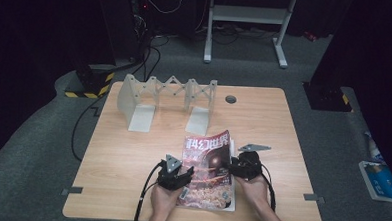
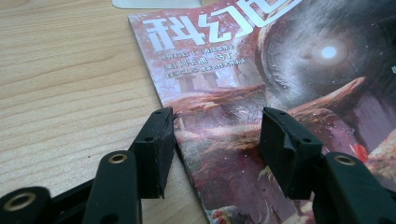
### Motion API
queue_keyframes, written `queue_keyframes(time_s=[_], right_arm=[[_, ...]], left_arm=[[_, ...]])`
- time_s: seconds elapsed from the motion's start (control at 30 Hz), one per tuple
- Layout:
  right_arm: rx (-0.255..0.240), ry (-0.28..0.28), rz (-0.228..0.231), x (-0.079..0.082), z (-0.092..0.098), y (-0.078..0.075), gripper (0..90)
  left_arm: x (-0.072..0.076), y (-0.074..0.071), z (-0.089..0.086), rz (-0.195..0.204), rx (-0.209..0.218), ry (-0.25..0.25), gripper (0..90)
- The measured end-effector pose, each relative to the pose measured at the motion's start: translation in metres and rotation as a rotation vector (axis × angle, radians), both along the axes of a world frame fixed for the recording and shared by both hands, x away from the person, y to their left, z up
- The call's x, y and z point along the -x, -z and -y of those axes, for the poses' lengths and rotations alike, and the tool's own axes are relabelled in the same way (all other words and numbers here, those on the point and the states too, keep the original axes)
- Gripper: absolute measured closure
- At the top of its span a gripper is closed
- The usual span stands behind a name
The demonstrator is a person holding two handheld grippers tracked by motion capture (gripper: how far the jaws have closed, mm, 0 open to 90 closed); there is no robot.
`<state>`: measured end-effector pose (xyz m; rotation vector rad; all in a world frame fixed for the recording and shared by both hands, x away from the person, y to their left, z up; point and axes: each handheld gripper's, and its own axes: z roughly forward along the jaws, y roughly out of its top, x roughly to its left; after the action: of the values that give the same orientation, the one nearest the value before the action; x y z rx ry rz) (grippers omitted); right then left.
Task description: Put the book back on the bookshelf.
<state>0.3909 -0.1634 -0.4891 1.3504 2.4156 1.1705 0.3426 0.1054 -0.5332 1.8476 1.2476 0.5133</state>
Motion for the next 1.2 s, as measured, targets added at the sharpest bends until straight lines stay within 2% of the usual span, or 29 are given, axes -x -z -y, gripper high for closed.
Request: queue_keyframes(time_s=[0.1,0.23,0.33,0.43,0.57,0.67,0.73,0.8,0.87,0.97,1.07,1.17,1.2], right_arm=[[0.035,-0.004,-0.007,0.002,0.001,0.004,58.4],[0.021,0.004,-0.03,-0.002,0.001,0.006,58.3],[0.021,0.023,-0.011,-0.006,-0.001,0.007,58.3],[0.046,0.0,0.006,-0.004,-0.002,0.007,58.5],[0.043,-0.013,-0.006,0.0,0.001,0.004,59.6],[0.006,0.014,-0.013,-0.007,0.002,0.006,60.1],[0.008,0.021,-0.015,-0.009,0.0,0.006,60.1],[0.035,0.01,0.006,-0.007,-0.003,0.005,60.1],[0.049,-0.002,0.001,-0.005,-0.003,0.004,60.6],[0.032,0.001,-0.017,-0.008,-0.001,0.004,61.6],[0.045,0.003,-0.008,-0.008,-0.003,0.006,61.7],[0.053,0.008,-0.008,-0.007,-0.004,0.007,64.3],[0.062,0.002,0.0,-0.007,-0.002,0.006,68.7]], left_arm=[[0.0,0.0,0.0,0.0,0.001,0.0,45.4],[0.0,0.0,0.0,0.0,-0.001,0.001,45.6],[0.001,0.0,0.0,-0.001,0.003,-0.001,45.8],[0.0,0.0,-0.001,-0.002,0.008,0.008,45.9],[0.0,0.0,0.0,-0.002,0.007,0.011,46.2],[0.0,0.0,0.0,-0.001,0.006,0.006,46.6],[0.0,0.0,0.0,-0.001,0.006,0.006,46.8],[0.0,0.0,-0.001,-0.002,0.011,0.008,46.9],[0.0,0.0,-0.001,-0.001,0.011,0.012,47.0],[0.0,0.0,-0.001,-0.002,0.01,0.013,47.1],[0.0,0.0,-0.001,-0.002,0.011,0.014,47.1],[0.0,0.0,-0.001,-0.002,0.011,0.014,47.0],[0.0,0.0,-0.001,-0.003,0.012,0.015,47.0]])
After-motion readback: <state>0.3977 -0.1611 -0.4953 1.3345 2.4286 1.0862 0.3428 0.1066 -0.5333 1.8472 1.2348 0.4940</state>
